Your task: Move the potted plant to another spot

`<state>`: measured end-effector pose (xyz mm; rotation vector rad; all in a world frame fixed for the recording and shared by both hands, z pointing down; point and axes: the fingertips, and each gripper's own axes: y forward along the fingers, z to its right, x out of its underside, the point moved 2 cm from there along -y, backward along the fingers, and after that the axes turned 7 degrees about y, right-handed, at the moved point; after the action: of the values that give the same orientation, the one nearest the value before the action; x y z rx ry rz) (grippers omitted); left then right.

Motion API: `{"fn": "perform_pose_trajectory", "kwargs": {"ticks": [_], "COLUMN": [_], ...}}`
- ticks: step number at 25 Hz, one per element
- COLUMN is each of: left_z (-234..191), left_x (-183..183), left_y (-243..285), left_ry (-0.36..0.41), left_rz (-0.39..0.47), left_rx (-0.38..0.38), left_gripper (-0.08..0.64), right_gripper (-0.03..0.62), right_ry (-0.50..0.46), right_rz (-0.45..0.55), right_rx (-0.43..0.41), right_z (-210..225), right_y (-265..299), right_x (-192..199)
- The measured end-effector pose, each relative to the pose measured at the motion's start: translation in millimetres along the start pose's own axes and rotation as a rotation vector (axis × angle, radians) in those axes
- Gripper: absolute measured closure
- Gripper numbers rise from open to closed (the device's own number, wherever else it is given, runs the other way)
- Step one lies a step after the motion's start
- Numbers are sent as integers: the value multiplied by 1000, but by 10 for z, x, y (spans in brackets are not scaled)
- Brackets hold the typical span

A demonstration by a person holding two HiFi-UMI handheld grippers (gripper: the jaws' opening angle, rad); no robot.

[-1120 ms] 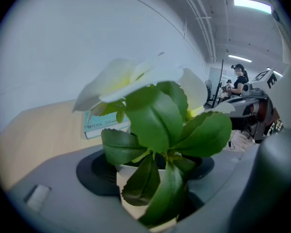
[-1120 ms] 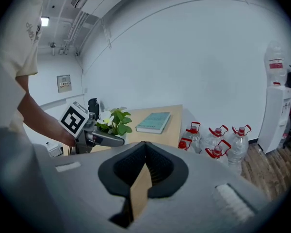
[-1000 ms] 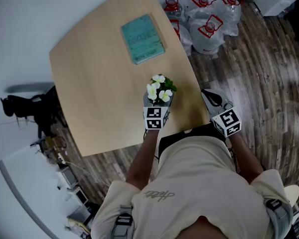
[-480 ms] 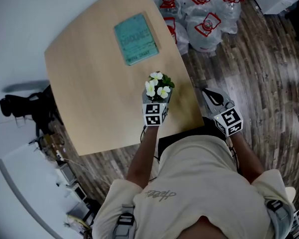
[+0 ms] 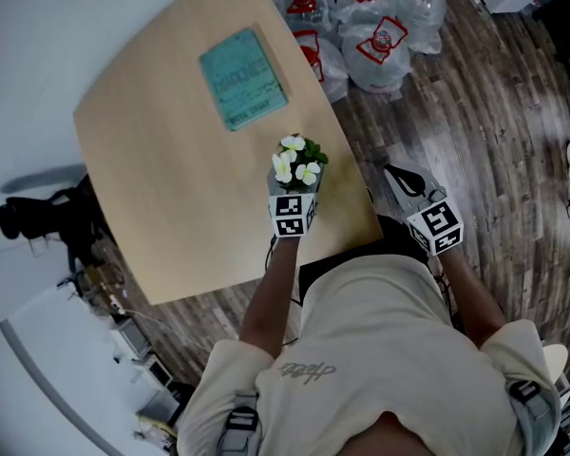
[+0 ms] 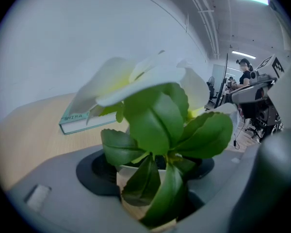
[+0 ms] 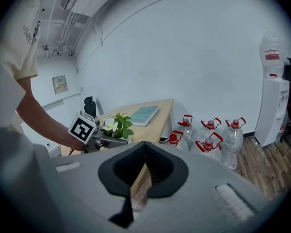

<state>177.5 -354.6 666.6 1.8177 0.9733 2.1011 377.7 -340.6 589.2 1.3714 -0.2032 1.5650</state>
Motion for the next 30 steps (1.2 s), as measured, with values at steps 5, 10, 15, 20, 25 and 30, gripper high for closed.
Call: {"fn": "perform_pose_trajectory", "kwargs": {"ticks": [5, 10, 15, 20, 25, 30], "left_z": [0, 24, 27, 28, -20, -25], "left_x": [18, 34, 90, 214, 366, 525], "left_y": [34, 21, -31, -126, -314, -561], "left_ry": [8, 22, 25, 24, 1, -18], "left_rz": [5, -7, -16, -38, -50, -52], "left_rx": [0, -6, -20, -19, -31, -51], "left_gripper": [195, 176, 127, 134, 146, 163], "right_gripper": [589, 589, 589, 589, 589, 589], "right_ry": [-1, -10, -14, -17, -20, -34], "right_rz": [-5, -7, -5, -23, -40, -60], "right_rx": [7, -5, -18, -26, -35, -66], "right_z": [14, -47, -127, -200, -319, -503], "right_y": [6, 43, 92, 105, 142, 193], "right_x": [30, 14, -13, 55, 86, 136]}}
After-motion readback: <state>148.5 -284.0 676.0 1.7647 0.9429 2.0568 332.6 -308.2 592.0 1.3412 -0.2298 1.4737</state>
